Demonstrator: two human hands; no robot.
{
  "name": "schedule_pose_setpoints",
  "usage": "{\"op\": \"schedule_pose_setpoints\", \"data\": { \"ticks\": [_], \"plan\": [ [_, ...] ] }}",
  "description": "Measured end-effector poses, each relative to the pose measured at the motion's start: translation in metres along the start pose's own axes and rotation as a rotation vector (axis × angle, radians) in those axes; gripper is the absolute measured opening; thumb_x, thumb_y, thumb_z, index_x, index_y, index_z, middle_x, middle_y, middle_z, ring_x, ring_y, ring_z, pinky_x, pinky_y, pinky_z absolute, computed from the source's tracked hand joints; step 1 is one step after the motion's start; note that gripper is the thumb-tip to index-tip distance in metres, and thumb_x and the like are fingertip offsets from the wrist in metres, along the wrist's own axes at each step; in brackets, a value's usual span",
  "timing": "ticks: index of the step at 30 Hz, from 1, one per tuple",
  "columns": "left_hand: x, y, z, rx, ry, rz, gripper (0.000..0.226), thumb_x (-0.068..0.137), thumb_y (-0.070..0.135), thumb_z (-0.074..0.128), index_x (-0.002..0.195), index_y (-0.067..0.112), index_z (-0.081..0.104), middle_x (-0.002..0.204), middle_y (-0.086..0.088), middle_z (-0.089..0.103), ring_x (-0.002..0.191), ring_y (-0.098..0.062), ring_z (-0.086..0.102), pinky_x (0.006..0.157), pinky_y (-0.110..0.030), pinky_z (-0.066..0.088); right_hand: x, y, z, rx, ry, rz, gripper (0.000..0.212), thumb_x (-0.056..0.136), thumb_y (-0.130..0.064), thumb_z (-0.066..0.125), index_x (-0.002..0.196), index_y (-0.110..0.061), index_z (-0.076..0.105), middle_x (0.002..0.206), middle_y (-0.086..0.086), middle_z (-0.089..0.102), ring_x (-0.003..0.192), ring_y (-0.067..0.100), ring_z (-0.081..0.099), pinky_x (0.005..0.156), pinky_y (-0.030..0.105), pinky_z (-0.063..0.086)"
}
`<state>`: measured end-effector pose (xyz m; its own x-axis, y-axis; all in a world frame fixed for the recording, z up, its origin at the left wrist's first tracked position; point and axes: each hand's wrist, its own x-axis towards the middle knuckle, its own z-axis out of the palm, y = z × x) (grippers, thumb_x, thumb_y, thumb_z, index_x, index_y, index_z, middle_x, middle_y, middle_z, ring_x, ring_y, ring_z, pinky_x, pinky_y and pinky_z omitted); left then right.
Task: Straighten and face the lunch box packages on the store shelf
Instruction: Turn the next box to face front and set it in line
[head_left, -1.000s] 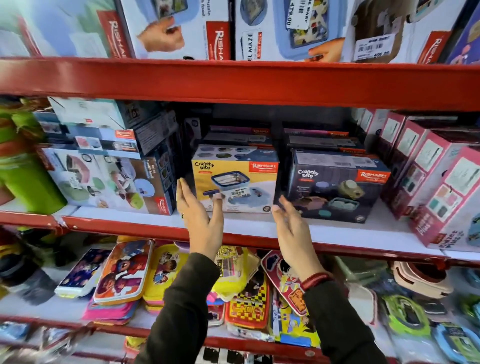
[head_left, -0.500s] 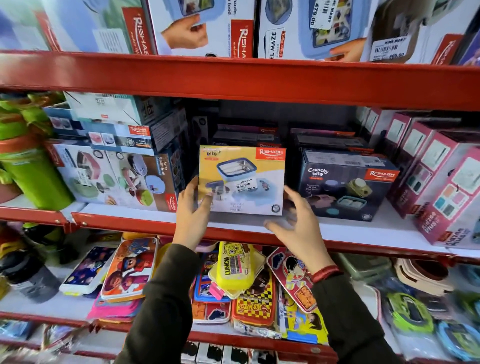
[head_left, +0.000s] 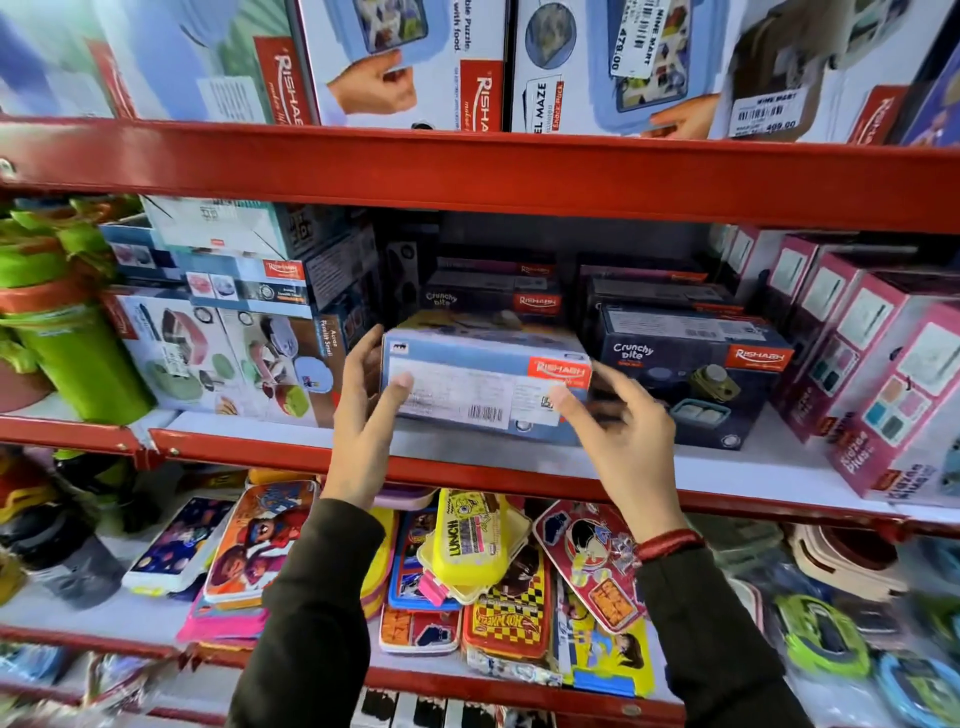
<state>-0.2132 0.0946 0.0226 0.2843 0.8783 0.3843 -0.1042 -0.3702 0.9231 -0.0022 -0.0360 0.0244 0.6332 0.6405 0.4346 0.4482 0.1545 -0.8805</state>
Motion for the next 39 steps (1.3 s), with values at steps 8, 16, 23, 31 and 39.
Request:
{"op": "schedule_pose_setpoints", "data": {
  "ticks": [8, 16, 23, 31, 39],
  "plan": [
    [0.005, -0.015, -0.01, 0.095, -0.044, 0.066, 0.07, 0.091, 0.017, 0.068, 0.152, 0.03, 0.035, 0.148, 0.002, 0.059, 0.142, -0.023, 0.057, 0.121, -0.049, 0.047, 0.007, -0.01, 0.0, 0.055, 0.059, 0.048, 0.039, 0.083, -0.041, 0.08, 0.113, -0.016, 0.076, 0.103, -0.004, 0.079, 0.096, 0.01, 0.075, 0.084, 0.028, 0.063],
    [0.019, -0.018, -0.004, 0.089, 0.046, 0.018, 0.042, 0.099, 0.03, 0.071, 0.131, 0.028, 0.044, 0.134, -0.012, 0.069, 0.129, -0.022, 0.065, 0.112, -0.053, 0.054, 0.003, 0.001, 0.006, 0.021, -0.02, 0.006, 0.043, 0.082, -0.019, 0.084, 0.122, -0.023, 0.067, 0.112, -0.023, 0.069, 0.101, 0.003, 0.073, 0.074, 0.015, 0.058],
    [0.042, -0.02, 0.015, 0.224, 0.071, 0.02, 0.043, 0.102, 0.018, 0.067, 0.138, 0.008, 0.046, 0.134, -0.01, 0.068, 0.125, -0.025, 0.067, 0.113, -0.051, 0.053, 0.019, 0.017, 0.026, -0.024, 0.054, 0.054, 0.052, 0.088, -0.023, 0.079, 0.137, -0.013, 0.063, 0.13, -0.006, 0.067, 0.115, 0.017, 0.068, 0.095, 0.022, 0.052],
    [0.043, -0.028, 0.027, 0.156, 0.01, -0.065, 0.055, 0.109, 0.03, 0.054, 0.156, 0.013, 0.032, 0.15, -0.006, 0.057, 0.141, -0.022, 0.054, 0.126, -0.046, 0.039, 0.022, 0.031, 0.036, -0.122, -0.054, 0.106, 0.064, 0.092, -0.008, 0.07, 0.151, -0.017, 0.048, 0.134, -0.003, 0.064, 0.12, 0.009, 0.062, 0.106, 0.032, 0.056],
    [0.039, -0.023, 0.028, 0.048, 0.001, -0.08, 0.061, 0.111, 0.03, 0.046, 0.165, 0.019, 0.02, 0.16, 0.005, 0.043, 0.152, -0.014, 0.041, 0.128, -0.035, 0.033, 0.009, 0.019, 0.037, -0.002, -0.111, 0.178, 0.067, 0.1, -0.03, 0.059, 0.158, -0.041, 0.028, 0.167, -0.006, 0.029, 0.156, 0.016, 0.027, 0.128, 0.05, 0.026]
  ]
}}
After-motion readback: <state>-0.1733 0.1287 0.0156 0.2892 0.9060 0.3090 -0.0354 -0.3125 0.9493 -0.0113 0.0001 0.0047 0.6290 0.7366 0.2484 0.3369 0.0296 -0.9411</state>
